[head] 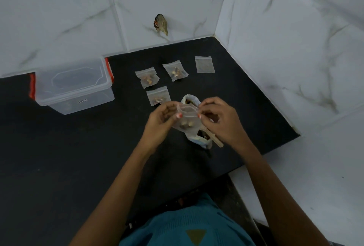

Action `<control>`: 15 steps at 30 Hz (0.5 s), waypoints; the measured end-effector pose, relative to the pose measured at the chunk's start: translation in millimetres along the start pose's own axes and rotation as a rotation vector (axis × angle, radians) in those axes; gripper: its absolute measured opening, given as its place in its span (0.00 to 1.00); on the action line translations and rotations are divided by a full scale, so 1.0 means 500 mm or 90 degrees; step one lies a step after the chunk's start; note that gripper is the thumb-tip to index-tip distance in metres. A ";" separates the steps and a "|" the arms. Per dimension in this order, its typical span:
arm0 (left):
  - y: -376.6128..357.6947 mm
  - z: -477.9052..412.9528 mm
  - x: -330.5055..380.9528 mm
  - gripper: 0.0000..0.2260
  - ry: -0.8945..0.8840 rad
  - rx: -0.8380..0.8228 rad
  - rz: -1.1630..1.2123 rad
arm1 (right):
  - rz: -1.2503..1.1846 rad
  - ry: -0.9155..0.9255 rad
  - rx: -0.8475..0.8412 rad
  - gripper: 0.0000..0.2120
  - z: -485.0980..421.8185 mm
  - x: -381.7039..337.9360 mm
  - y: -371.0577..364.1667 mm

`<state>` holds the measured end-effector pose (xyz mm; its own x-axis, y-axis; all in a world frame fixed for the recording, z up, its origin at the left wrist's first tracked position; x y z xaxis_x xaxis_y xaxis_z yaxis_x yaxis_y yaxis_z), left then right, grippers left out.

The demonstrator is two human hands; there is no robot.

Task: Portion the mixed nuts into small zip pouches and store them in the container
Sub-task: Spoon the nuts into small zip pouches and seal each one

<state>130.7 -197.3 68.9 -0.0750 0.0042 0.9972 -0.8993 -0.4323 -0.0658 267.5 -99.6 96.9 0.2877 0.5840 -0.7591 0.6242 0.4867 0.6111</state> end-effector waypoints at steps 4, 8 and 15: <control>0.012 -0.001 0.020 0.07 -0.057 0.093 -0.001 | -0.043 0.051 -0.018 0.08 -0.008 -0.007 0.014; 0.008 -0.005 0.036 0.08 -0.107 0.101 -0.015 | -0.055 0.040 -0.001 0.06 -0.016 -0.015 0.017; 0.000 -0.003 0.058 0.09 -0.100 0.103 0.047 | -0.286 -0.117 0.111 0.19 -0.019 -0.038 -0.001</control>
<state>127.6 -195.9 97.5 -0.0589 -0.1670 0.9842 -0.8122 -0.5652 -0.1446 255.0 -104.9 113.1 0.0764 0.2102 -0.9747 0.8227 0.5390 0.1807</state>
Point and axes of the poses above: each hand's wrist, its own z-axis away from the middle knuckle, its own y-axis out of the back of the hand, x = y × z, the point moved 3 cm from there along -z, towards the middle knuckle, and after that the axes turned 1 degree about z, right-handed, at the moved point
